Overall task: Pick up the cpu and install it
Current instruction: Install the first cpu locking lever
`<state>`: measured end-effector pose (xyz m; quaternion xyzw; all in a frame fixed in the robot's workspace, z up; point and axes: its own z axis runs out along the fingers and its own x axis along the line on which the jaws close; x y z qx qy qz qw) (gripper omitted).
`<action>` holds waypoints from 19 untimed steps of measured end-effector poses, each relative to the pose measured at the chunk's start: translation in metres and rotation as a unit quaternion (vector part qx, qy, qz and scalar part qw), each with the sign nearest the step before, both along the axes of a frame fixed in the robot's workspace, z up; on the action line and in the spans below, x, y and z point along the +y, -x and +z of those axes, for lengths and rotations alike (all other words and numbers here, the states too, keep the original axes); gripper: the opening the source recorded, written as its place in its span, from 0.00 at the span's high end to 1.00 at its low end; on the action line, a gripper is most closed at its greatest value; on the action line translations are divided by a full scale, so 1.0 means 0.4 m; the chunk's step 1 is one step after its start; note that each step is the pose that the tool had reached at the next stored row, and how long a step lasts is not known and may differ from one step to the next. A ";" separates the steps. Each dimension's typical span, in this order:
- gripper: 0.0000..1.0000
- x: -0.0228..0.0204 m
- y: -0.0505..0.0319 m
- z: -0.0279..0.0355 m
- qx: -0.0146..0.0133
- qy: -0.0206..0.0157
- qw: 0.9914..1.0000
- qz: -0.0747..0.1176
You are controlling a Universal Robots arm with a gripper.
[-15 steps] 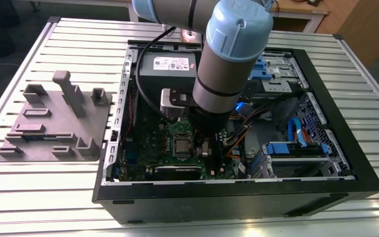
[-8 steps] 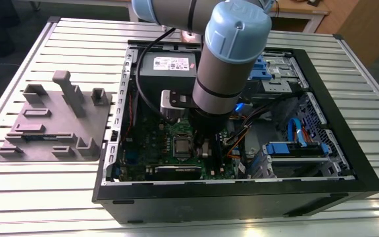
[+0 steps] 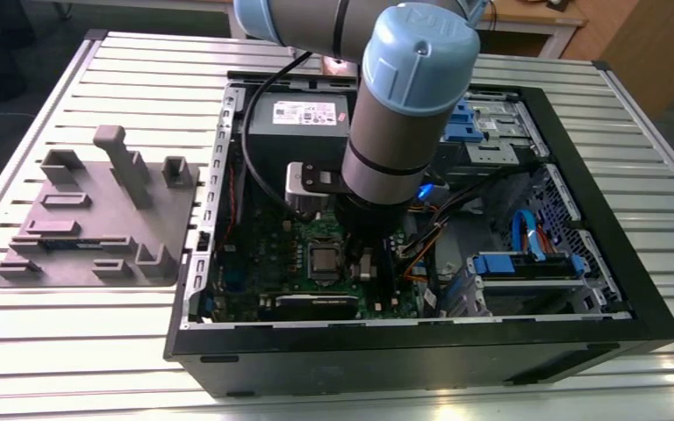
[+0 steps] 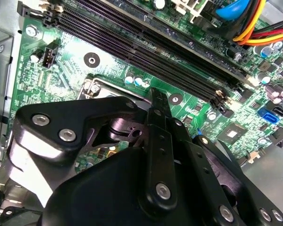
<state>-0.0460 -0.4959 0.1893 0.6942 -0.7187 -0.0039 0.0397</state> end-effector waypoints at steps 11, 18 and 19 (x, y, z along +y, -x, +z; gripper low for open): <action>0.89 0.000 0.000 -0.002 0.000 0.000 1.000 0.001; 0.89 0.000 -0.002 -0.002 -0.001 0.000 1.000 0.001; 0.89 0.000 -0.002 -0.002 -0.001 0.000 1.000 0.001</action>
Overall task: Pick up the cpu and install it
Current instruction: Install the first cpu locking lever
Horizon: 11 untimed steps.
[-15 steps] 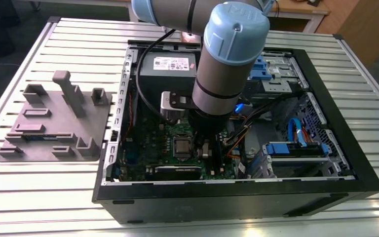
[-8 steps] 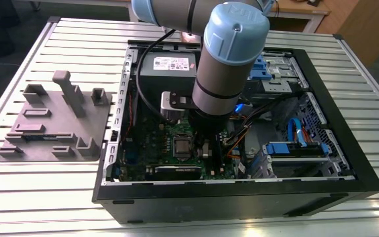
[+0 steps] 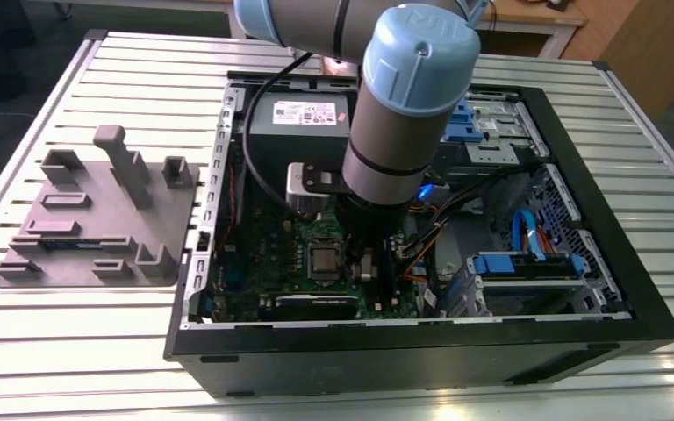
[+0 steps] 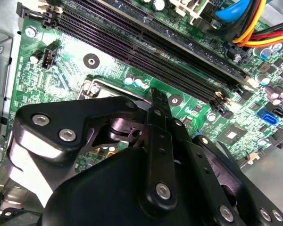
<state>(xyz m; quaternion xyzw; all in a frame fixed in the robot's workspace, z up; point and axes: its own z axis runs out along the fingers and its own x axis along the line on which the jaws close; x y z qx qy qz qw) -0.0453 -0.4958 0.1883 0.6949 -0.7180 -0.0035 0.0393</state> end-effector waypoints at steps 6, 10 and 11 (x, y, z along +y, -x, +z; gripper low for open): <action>0.89 0.000 -0.003 0.000 0.000 0.000 1.000 0.000; 0.89 0.000 -0.004 0.000 0.000 0.000 1.000 0.001; 0.89 0.000 -0.005 -0.001 0.000 0.000 1.000 0.001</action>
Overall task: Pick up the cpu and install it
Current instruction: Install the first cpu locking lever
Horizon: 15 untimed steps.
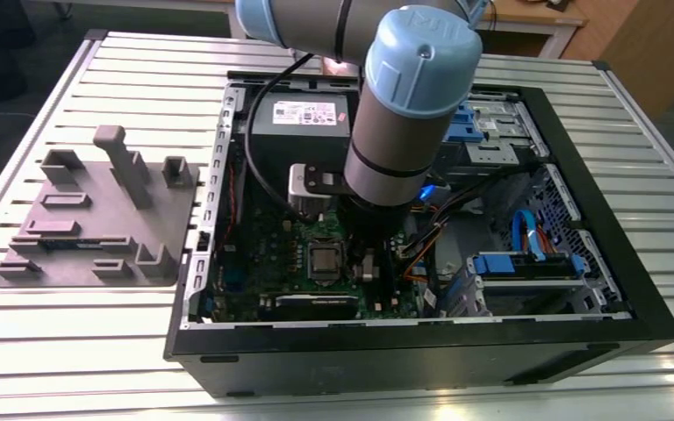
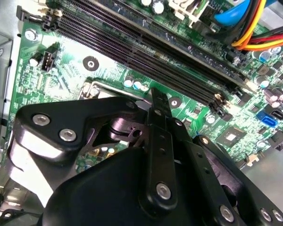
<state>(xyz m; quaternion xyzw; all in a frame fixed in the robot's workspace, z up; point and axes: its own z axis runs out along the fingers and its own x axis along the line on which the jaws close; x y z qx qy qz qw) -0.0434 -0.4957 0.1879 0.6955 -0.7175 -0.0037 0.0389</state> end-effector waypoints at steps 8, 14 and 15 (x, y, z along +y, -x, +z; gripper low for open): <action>0.89 0.000 -0.001 0.006 0.000 -0.001 1.000 0.000; 0.89 0.000 0.000 0.054 0.000 0.000 1.000 0.000; 0.89 0.000 0.000 0.061 0.000 0.000 1.000 0.000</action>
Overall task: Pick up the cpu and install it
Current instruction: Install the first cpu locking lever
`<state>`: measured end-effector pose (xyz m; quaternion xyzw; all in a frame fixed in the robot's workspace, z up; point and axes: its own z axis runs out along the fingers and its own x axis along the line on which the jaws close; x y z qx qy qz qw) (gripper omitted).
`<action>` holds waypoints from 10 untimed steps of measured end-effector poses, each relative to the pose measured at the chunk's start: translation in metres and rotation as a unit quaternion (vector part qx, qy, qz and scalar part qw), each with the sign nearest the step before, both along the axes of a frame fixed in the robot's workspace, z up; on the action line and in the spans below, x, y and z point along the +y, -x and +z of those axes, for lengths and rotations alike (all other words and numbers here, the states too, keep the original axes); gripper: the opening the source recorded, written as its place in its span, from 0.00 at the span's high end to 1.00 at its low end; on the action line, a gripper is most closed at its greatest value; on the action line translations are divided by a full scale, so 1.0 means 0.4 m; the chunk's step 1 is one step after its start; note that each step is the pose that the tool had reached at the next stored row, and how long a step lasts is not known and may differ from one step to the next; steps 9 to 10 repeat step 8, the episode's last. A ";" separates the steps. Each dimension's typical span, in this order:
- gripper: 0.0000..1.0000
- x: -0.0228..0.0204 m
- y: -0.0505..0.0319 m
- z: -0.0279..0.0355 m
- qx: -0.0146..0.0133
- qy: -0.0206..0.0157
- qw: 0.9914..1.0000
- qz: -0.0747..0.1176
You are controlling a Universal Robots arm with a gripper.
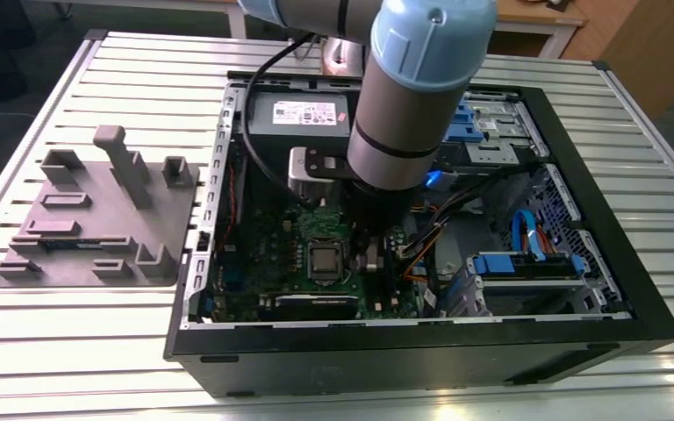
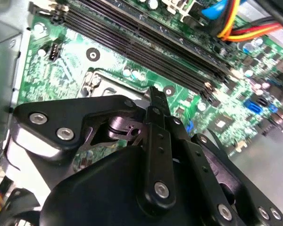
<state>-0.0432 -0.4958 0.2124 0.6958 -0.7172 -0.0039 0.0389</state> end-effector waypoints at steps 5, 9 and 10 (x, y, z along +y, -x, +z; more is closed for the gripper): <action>0.89 0.000 0.000 0.005 0.000 0.000 1.000 0.000; 0.89 0.000 0.000 0.005 0.000 0.000 1.000 0.000; 0.89 0.000 0.000 0.005 0.000 0.000 1.000 0.000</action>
